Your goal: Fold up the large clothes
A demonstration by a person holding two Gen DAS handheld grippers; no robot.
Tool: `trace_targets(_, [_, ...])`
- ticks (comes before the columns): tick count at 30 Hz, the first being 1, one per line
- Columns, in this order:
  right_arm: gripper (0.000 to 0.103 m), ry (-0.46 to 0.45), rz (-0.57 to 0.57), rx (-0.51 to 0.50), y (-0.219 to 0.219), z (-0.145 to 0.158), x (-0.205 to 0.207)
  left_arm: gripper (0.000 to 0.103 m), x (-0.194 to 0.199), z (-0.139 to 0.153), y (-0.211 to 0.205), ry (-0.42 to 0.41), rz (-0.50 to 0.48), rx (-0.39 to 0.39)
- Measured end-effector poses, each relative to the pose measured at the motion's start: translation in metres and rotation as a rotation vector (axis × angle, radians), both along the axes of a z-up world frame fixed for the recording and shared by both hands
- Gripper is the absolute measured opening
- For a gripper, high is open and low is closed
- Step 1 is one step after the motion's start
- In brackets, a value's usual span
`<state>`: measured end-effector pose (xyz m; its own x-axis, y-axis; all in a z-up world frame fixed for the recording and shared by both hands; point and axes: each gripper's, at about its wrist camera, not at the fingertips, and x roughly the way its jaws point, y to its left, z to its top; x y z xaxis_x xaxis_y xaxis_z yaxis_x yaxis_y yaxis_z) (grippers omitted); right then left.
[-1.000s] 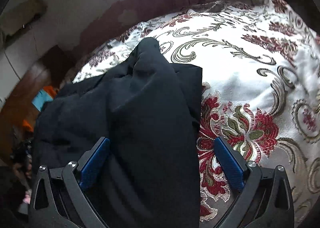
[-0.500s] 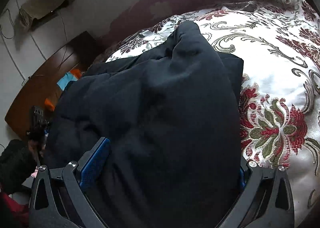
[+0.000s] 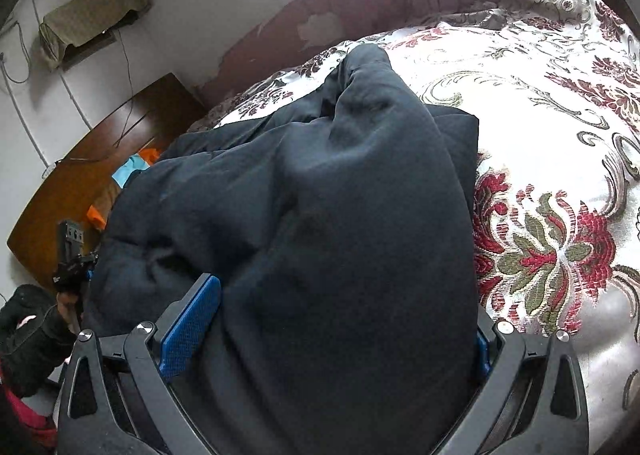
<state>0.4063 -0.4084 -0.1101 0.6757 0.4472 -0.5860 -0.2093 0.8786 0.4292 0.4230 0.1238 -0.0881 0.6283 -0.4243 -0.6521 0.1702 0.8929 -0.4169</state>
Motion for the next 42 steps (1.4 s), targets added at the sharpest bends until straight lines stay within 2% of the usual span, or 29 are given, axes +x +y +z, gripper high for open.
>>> trace_targets(14, [0.102, -0.003, -0.006, -0.010, 0.005, 0.000, 0.003, 0.103, -0.004, -0.002, 0.000, -0.026, 0.000, -0.006])
trace_targets(17, [0.102, 0.030, -0.013, -0.017, 0.007, 0.002, 0.008, 0.103, -0.004, -0.002, 0.000, -0.017, 0.002, -0.008])
trace_targets(20, [0.102, 0.126, -0.042, 0.011, 0.006, 0.008, 0.022, 0.103, 0.004, 0.001, 0.002, 0.045, 0.008, -0.023])
trace_targets(22, [0.102, 0.199, -0.071, 0.030, 0.008, 0.013, 0.031, 0.103, 0.013, 0.005, 0.001, 0.119, 0.015, -0.031])
trace_targets(24, [0.096, 0.237, -0.094, 0.017, 0.012, 0.017, 0.034, 0.103, 0.024, 0.010, -0.001, 0.202, 0.019, -0.025])
trace_targets(25, [0.087, 0.244, -0.104, 0.004, 0.014, 0.018, 0.035, 0.103, 0.027, 0.011, -0.003, 0.234, 0.021, -0.019])
trace_targets(26, [0.073, 0.254, -0.119, -0.008, 0.016, 0.021, 0.033, 0.099, 0.029, 0.012, -0.005, 0.253, 0.022, -0.010])
trace_targets(27, [0.065, 0.255, -0.126, 0.006, 0.016, 0.023, 0.030, 0.094, 0.030, 0.014, -0.007, 0.277, 0.023, -0.001])
trace_targets(29, [0.040, 0.258, -0.148, 0.050, 0.014, 0.026, 0.024, 0.075, 0.028, 0.020, -0.012, 0.305, 0.039, 0.012])
trace_targets(30, [0.035, 0.260, -0.158, 0.097, 0.011, 0.028, 0.020, 0.069, 0.026, 0.024, -0.013, 0.314, 0.051, 0.014])
trace_targets(32, [0.022, 0.250, -0.169, 0.156, 0.010, 0.036, 0.013, 0.043, 0.019, 0.030, -0.014, 0.323, 0.069, -0.019])
trace_targets(35, [0.016, 0.178, -0.150, 0.101, 0.026, 0.064, 0.001, 0.022, 0.009, 0.051, -0.018, 0.304, 0.080, -0.019])
trace_targets(38, [0.015, 0.109, -0.116, 0.072, 0.042, 0.100, -0.012, 0.017, -0.003, 0.088, -0.029, 0.238, 0.074, 0.011])
trace_targets(42, [0.015, 0.040, -0.087, 0.038, 0.056, 0.139, -0.037, 0.016, -0.021, 0.133, -0.035, 0.153, 0.065, 0.044])
